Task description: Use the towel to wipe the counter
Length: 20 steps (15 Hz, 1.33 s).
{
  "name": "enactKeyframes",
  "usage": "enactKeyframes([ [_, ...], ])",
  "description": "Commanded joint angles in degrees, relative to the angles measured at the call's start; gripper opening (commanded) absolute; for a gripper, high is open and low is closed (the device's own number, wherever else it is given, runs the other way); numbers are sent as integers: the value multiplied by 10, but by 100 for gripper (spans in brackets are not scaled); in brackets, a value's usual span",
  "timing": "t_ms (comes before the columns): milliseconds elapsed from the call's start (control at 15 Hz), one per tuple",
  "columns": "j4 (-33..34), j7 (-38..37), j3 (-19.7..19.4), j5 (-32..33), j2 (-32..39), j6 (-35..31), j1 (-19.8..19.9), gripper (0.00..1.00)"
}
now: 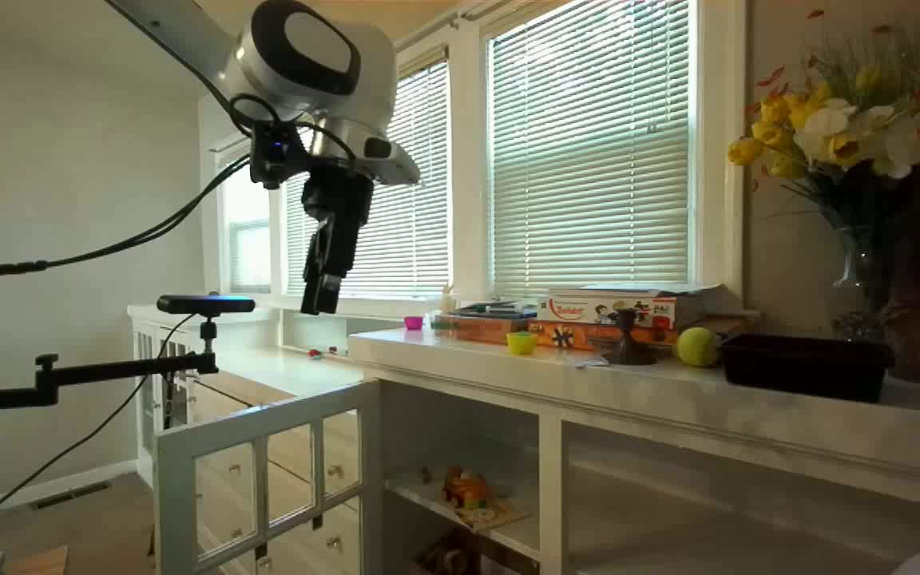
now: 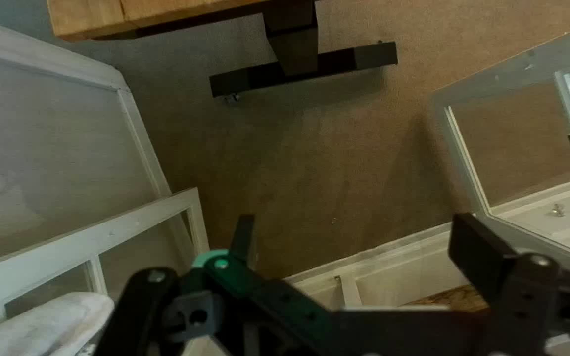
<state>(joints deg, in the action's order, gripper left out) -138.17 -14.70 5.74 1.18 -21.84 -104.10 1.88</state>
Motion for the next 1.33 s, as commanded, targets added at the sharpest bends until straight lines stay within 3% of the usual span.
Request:
enactKeyframes([
  [0, 1, -2, -6, 2, 0, 1, -6, 100],
  [267, 1, -2, -6, 2, 0, 1, -6, 100],
  [467, -10, 13, -20, 30, 1, -61, 8, 100],
  [733, -14, 32, -45, 115, 23, -158, 37, 100],
  [933, -2, 61, -78, 145, 63, -225, 57, 100],
  [1267, 58, 117, -127, 144, 159, -302, 83, 100],
])
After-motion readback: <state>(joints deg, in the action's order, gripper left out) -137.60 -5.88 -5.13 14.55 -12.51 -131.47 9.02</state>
